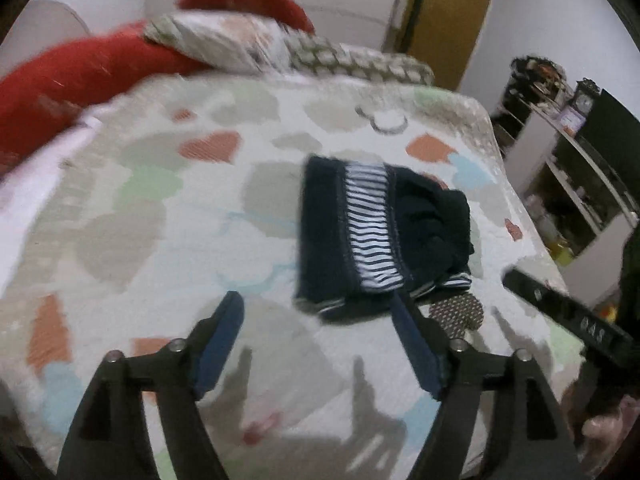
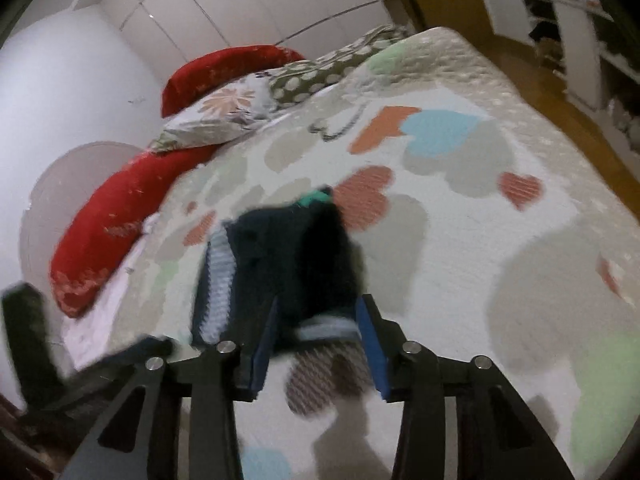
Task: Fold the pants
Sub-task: 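Open both grippers and lift them away from the folded pants, then move both grippers back toward the folded pants bundle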
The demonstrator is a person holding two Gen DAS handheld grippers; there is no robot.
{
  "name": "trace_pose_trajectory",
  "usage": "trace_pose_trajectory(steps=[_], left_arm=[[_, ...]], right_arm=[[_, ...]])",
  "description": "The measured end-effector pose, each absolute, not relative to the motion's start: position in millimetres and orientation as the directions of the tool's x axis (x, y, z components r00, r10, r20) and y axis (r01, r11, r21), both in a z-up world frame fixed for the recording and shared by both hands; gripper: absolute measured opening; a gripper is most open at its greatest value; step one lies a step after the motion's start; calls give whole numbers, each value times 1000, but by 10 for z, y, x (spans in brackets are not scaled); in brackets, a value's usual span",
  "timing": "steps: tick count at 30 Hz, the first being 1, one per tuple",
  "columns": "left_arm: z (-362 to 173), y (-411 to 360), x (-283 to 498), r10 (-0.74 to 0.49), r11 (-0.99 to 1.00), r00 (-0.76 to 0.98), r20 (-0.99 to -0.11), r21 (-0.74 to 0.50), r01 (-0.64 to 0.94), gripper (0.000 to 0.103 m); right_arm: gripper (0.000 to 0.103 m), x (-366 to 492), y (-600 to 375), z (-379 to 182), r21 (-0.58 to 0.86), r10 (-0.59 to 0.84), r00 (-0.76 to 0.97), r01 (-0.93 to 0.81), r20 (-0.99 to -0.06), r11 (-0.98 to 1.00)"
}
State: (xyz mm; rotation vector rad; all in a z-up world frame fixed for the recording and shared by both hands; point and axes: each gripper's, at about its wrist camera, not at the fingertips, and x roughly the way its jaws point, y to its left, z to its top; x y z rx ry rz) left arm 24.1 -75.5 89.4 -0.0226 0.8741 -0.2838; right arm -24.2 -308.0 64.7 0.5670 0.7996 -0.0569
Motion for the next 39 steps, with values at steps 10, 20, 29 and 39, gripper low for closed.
trace_pose_trajectory(steps=[10, 20, 29, 39], left_arm=[[1422, -312, -725, -41, 998, 869, -494, -55, 15, 103], [1599, -227, -1031, -78, 996, 888, -454, -66, 54, 103], [1582, -271, -1104, -124, 992, 867, -483, -80, 98, 103], [1361, -474, -1025, -161, 986, 782, -602, -58, 158, 103]], right_arm=[[58, -1052, -2649, 675, 344, 30, 685, 328, -728, 880], [63, -1190, -2237, 769, 227, -34, 677, 293, -735, 929], [66, -1194, -2122, 765, 208, -39, 663, 290, -748, 934], [67, -1214, -2100, 709, 205, -36, 647, 293, -761, 934]])
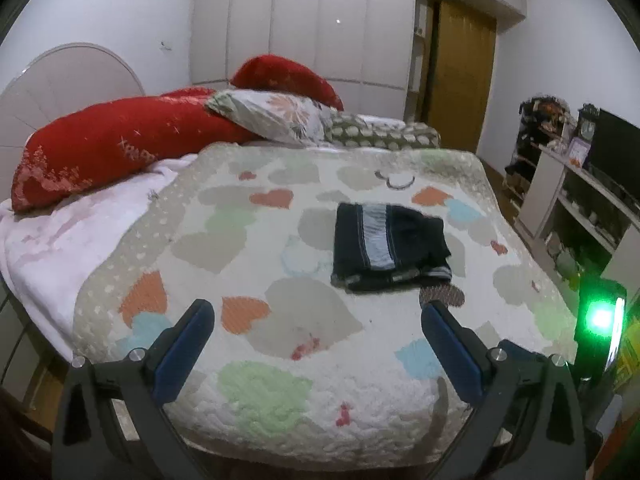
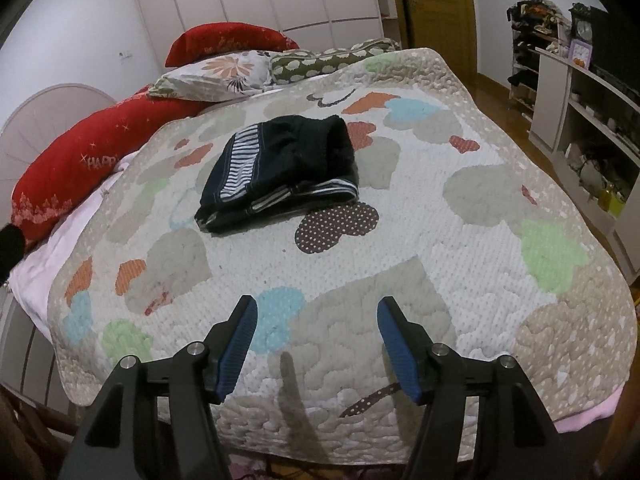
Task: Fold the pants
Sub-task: 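Move both grippers back toward the folded pants bundle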
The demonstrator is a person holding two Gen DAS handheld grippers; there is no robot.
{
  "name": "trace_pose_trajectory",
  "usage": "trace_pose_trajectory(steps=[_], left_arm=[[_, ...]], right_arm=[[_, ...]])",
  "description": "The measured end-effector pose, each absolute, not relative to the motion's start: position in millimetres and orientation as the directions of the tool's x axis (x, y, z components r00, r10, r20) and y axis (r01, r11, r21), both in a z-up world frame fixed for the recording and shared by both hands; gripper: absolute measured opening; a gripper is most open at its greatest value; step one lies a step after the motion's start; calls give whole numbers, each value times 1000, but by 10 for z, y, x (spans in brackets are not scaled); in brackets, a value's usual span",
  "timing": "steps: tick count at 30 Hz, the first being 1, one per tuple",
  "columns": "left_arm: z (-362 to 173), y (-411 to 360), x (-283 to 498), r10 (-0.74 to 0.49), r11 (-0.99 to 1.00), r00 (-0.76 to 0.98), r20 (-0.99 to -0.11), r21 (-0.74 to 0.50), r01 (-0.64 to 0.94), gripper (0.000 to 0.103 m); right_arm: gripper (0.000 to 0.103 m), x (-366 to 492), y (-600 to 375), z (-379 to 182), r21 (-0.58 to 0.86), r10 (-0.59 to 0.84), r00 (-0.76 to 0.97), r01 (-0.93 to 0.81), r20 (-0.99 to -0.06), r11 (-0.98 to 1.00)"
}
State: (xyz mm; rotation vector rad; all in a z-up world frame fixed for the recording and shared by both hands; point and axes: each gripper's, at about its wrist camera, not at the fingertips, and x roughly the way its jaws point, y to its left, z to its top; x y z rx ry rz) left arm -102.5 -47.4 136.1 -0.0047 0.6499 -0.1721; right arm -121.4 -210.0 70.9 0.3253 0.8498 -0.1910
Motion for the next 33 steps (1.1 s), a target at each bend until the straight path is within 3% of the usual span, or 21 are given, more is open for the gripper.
trace_pose_trajectory(steps=[12, 20, 28, 33], left_arm=[[1219, -519, -944, -157, 985, 732, -662, -52, 165, 103], [969, -542, -725, -208, 975, 640, -740, -110, 191, 103], [591, -475, -310, -174, 984, 528, -831, -126, 126, 103], [386, -500, -59, -113, 992, 502, -858, -66, 109, 103]], right_arm=[[69, -1204, -2093, 630, 209, -29, 630, 301, -776, 931], [70, -1164, -2155, 534, 228, -12, 616, 308, -787, 924], [70, -1037, -2496, 406, 287, 14, 613, 349, -790, 892], [70, -881, -2669, 397, 337, 45, 629, 353, -776, 873]])
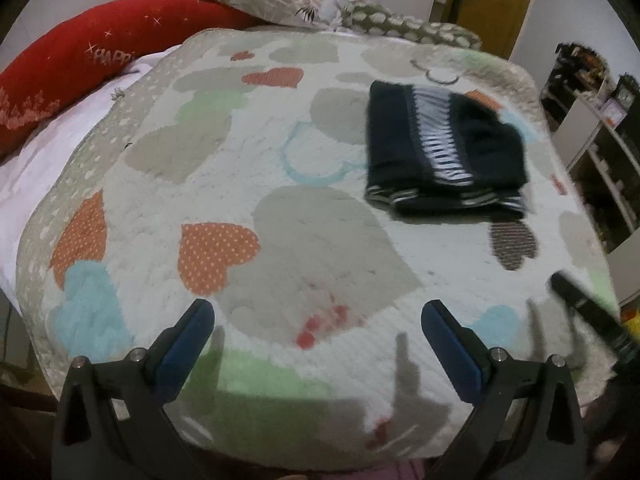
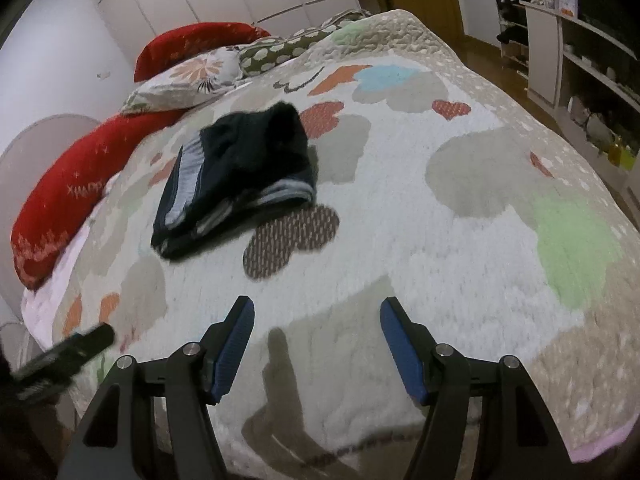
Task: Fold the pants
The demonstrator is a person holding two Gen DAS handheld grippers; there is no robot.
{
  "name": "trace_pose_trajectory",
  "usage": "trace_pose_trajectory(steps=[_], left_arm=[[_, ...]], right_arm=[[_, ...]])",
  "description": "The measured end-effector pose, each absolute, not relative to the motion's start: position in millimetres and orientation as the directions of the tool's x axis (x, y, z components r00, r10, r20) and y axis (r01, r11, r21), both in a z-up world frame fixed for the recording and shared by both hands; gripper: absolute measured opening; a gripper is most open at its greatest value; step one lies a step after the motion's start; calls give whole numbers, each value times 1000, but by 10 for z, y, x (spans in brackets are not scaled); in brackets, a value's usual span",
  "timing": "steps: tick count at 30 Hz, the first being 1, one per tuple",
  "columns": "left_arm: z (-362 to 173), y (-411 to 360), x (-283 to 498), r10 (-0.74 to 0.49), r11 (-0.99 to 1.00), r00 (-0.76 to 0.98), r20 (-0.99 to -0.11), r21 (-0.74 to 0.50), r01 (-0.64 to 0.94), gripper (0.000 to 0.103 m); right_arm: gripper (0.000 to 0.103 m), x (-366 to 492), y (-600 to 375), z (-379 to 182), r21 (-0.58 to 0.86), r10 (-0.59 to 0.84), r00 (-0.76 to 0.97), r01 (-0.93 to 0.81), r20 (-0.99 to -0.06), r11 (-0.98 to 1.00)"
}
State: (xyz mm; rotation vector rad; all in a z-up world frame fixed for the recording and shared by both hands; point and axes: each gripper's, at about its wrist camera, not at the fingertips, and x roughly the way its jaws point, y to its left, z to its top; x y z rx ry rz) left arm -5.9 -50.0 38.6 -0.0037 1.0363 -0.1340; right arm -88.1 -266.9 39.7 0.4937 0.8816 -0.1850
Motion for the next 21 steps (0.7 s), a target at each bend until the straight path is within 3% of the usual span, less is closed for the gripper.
trace_pose_trajectory(steps=[13, 18, 19, 21], left_arm=[[31, -533, 124, -123, 990, 450, -884, -78, 118, 103], [16, -574, 131, -102, 991, 466, -879, -49, 125, 103], [11, -577, 155, -97, 992, 469, -878, -45, 120, 103], [12, -586, 162, -92, 992, 473, -876, -42, 115, 103]], right_arm=[[73, 186, -3211, 320, 481, 180, 655, 314, -734, 819], [85, 552, -3289, 173, 571, 275, 656, 289, -702, 769], [83, 614, -3300, 163, 585, 292, 659, 277, -693, 762], [51, 729, -3303, 153, 628, 367, 643, 232, -672, 743]])
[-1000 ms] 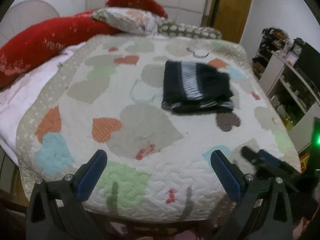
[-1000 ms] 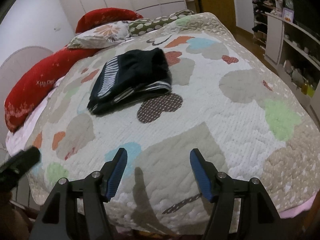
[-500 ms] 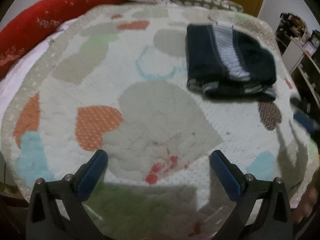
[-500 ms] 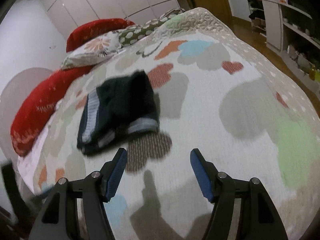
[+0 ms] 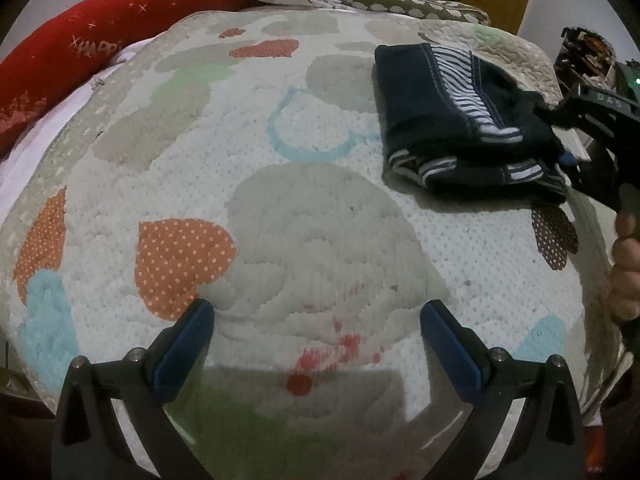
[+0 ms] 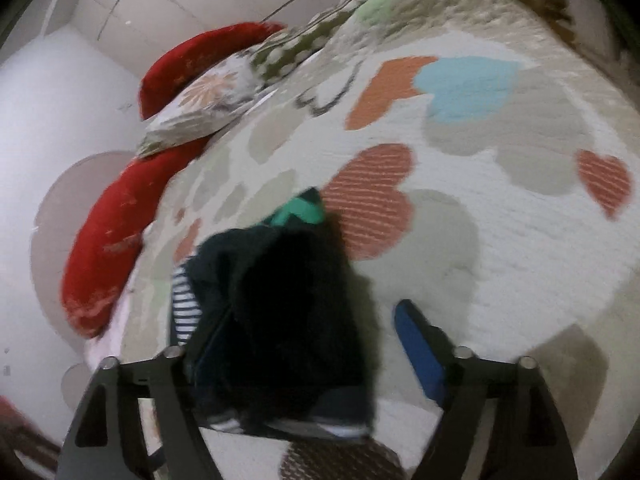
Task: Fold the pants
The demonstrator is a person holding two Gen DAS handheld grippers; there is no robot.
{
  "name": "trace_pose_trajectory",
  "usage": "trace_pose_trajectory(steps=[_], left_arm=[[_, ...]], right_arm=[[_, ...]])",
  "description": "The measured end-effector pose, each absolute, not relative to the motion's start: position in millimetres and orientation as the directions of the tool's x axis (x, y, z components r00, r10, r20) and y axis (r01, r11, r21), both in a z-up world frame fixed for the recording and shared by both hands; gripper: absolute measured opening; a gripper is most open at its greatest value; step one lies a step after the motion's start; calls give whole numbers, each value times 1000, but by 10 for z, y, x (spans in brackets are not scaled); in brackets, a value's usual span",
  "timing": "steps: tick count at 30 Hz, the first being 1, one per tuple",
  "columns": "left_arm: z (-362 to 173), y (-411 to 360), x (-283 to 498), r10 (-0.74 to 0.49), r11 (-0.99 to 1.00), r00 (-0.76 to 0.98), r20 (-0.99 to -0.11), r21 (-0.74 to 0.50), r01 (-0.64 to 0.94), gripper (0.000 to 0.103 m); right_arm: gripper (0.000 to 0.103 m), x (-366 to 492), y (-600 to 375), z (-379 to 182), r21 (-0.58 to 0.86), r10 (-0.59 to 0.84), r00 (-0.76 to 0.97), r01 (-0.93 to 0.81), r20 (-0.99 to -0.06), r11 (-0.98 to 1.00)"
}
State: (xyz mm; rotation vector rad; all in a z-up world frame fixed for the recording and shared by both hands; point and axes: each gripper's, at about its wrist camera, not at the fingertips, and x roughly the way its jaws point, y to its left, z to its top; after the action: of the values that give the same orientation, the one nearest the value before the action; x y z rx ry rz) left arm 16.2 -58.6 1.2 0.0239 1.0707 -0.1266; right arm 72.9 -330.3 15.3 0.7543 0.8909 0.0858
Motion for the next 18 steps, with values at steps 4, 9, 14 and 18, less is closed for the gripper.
trace_pose_trajectory(steps=[4, 9, 14, 18], left_arm=[[31, -570, 177, -101, 992, 463, -880, -54, 112, 103], [45, -580, 218, -94, 994, 457, -884, -57, 93, 103], [168, -490, 251, -143, 990, 450, -881, -121, 77, 103], [415, -460, 355, -191, 982, 501, -844, -163, 100, 103]], right_arm=[[29, 781, -3297, 287, 650, 414, 638, 182, -649, 738], [28, 727, -3326, 414, 606, 364, 658, 179, -660, 775], [62, 683, -3464, 267, 545, 277, 634, 276, -722, 792], [64, 465, -3650, 504, 543, 237, 685, 272, -689, 795]])
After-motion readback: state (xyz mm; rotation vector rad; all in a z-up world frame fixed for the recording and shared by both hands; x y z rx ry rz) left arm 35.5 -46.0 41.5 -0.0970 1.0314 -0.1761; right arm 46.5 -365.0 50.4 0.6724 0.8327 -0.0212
